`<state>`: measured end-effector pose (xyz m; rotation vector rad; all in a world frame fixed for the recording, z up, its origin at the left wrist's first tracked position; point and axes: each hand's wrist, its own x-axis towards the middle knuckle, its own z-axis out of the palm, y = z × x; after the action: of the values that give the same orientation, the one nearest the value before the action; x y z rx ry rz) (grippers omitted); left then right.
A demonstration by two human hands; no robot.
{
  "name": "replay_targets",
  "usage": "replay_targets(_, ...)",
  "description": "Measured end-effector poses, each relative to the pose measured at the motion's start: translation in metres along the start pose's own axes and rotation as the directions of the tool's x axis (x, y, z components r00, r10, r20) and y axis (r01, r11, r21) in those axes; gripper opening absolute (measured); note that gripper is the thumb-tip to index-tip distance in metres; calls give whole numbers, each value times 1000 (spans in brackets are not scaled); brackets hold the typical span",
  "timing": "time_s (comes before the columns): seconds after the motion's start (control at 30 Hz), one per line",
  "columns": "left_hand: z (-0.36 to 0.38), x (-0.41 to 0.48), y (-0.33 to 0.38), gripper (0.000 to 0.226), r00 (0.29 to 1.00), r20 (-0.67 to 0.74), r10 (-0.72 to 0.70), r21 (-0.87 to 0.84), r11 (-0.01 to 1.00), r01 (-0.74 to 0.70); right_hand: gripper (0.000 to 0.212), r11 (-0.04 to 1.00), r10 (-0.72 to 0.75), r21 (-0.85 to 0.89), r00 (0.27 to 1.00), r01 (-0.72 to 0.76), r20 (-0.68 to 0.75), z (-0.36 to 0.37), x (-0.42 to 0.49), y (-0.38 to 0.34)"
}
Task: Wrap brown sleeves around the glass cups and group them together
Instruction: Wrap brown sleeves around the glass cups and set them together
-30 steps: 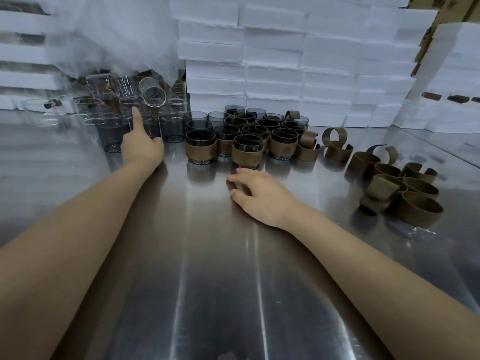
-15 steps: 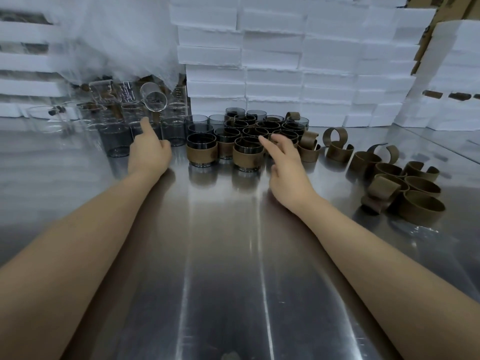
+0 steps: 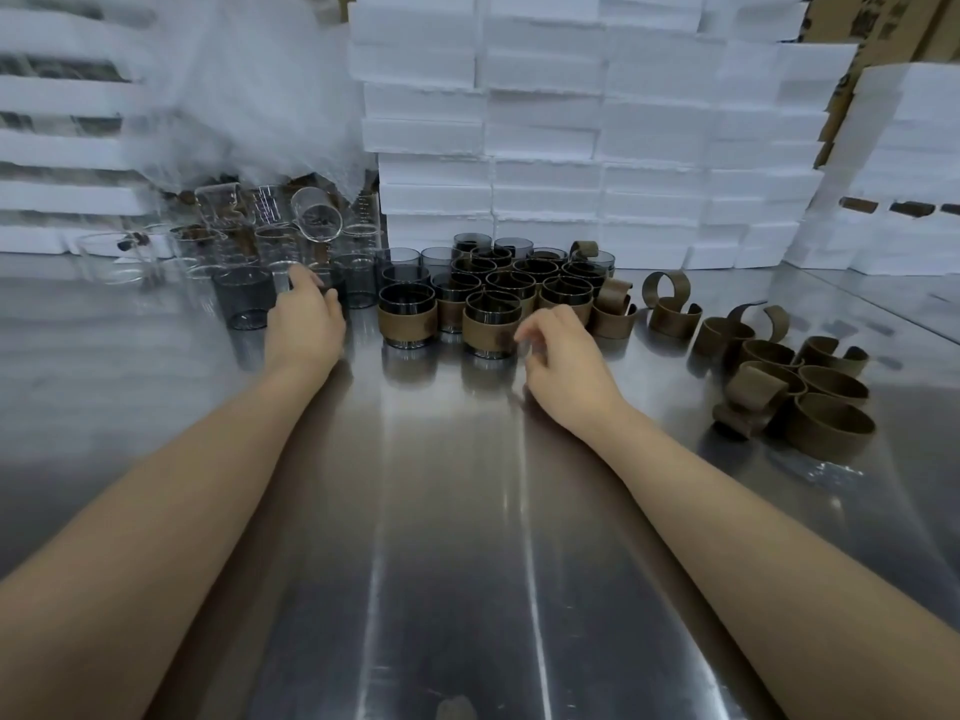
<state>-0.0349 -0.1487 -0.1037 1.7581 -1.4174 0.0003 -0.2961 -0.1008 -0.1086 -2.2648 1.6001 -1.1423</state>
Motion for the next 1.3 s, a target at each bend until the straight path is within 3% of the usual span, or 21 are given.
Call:
replay_targets(0.13, -4, -8, 1, 25, 1000, -3, -6, 1, 1000, 6, 28, 995, 98, -25, 992, -97, 84, 2, 2, 2)
replay_targets(0.3, -14, -25, 5, 22, 1000, 19, 20, -2, 1000, -20, 78, 996, 31, 81, 983, -46, 181, -2, 0, 3)
replay_targets(0.5, -24, -43, 13, 22, 996, 58, 67, -50, 997, -64, 77, 995, 40, 86, 988, -54, 152, -6, 0, 4)
replay_targets(0.6, -26, -50, 18, 18, 998, 31, 48, -96, 994, -45, 85, 997, -72, 47, 970, 63, 233, -7, -2, 2)
replay_targets(0.67, -26, -53, 22, 15, 999, -6, 41, -111, 993, -42, 81, 990, -136, 1, 949, 142, 283, -6, -2, 1)
replay_targets(0.73, -24, -56, 25, 18, 998, -46, 50, -86, 995, -54, 73, 990, -141, 18, 960, 141, 242, -6, -2, 0)
replay_targets(0.9, -20, -55, 26, 16, 991, -72, 110, -31, 993, -113, 31, 990, -37, 136, 997, 28, 65, -7, 0, 2)
replay_targets(1.03, -22, -51, 22, 16, 987, -73, 146, 35, 989, -144, 8, 953, 40, 296, 996, -63, 83, -6, 3, 4)
replay_targets(1.3, -23, -64, 49, 25, 925, 41, 377, 374, 853, -364, 18, 857, 106, 491, 985, -158, 133, -7, 3, 0)
